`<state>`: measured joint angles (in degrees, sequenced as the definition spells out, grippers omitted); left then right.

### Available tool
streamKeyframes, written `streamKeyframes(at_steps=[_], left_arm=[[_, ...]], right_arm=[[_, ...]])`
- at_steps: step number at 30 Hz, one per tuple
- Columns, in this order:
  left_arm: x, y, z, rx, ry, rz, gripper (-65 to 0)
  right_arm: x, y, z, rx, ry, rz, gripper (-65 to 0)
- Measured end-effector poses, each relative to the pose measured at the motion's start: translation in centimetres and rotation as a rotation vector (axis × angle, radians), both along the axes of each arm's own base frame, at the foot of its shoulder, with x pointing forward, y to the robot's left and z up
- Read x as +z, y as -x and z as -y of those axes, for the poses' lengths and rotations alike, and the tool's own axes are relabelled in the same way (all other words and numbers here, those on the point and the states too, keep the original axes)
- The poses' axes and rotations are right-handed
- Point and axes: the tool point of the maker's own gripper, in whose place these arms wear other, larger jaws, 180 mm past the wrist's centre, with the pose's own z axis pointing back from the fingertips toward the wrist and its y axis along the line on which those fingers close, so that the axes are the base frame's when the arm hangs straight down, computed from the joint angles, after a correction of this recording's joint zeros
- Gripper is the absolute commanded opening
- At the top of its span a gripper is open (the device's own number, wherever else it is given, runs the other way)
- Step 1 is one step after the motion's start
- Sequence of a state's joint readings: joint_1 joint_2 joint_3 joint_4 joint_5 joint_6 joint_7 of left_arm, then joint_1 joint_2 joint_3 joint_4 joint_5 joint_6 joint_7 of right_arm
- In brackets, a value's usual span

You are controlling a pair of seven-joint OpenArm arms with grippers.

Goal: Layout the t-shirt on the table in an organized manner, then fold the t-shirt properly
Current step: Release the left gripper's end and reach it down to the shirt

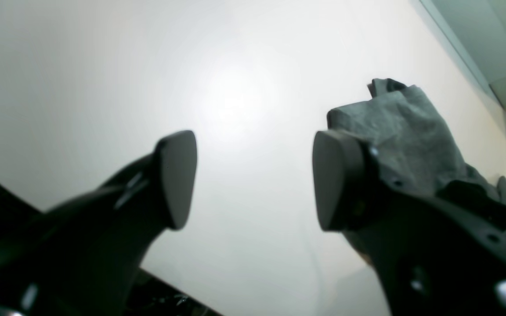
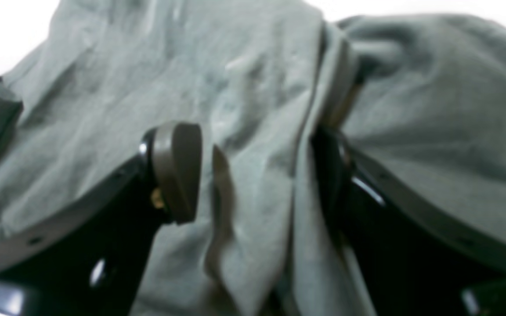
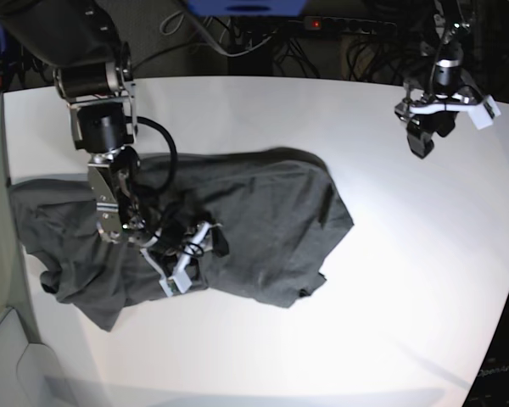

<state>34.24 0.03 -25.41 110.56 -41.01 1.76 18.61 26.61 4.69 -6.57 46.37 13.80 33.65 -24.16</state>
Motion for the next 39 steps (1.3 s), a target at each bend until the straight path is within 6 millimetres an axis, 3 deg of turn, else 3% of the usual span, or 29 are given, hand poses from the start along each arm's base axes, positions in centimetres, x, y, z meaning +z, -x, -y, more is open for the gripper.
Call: streamKeyframes(at_steps=[8, 11, 14, 22, 24, 29, 31, 35, 39], left_arm=[[0.0, 0.0, 0.0, 0.0, 0.0, 0.0, -24.6], [0.0, 0.0, 0.0, 0.0, 0.0, 0.0, -24.6], [0.0, 0.0, 0.0, -0.001, 0.001, 0.001, -24.6], [1.7, -2.6, 0.3, -0.004, 0.007, 0.078, -24.6], [1.9, -2.9, 0.2, -0.004, 0.005, 0.087, -24.6], [2.5, -4.0, 0.5, -0.025, -0.004, 0.107, -24.6], [3.0, -5.0, 1.8, -0.058, 0.011, 0.132, -24.6], [4.0, -8.1, 7.2, -0.186, 0.073, 0.193, -24.7], [1.9, -10.7, 12.5, -0.31, 0.145, 0.159, -25.1]], right_arm=[[0.0, 0.2, -0.7, 0.017, 0.0, 0.0, -65.0], [0.2, 0.1, -0.8, 0.02, 0.002, 0.005, -64.6], [1.7, 0.3, -0.9, 0.03, 0.007, 0.066, -64.4], [6.6, 4.8, -1.3, 0.083, 0.023, 0.266, -64.3], [6.6, 6.1, -1.3, 0.088, 0.023, 0.272, -64.3], [4.4, 8.3, -1.1, 0.09, 0.033, 0.207, -64.3], [4.7, 8.0, -1.0, 0.085, 0.03, 0.217, -64.3], [5.1, 7.7, -1.0, 0.083, 0.027, 0.23, -64.3], [5.2, 7.6, -1.0, 0.085, 0.029, 0.231, -64.3]])
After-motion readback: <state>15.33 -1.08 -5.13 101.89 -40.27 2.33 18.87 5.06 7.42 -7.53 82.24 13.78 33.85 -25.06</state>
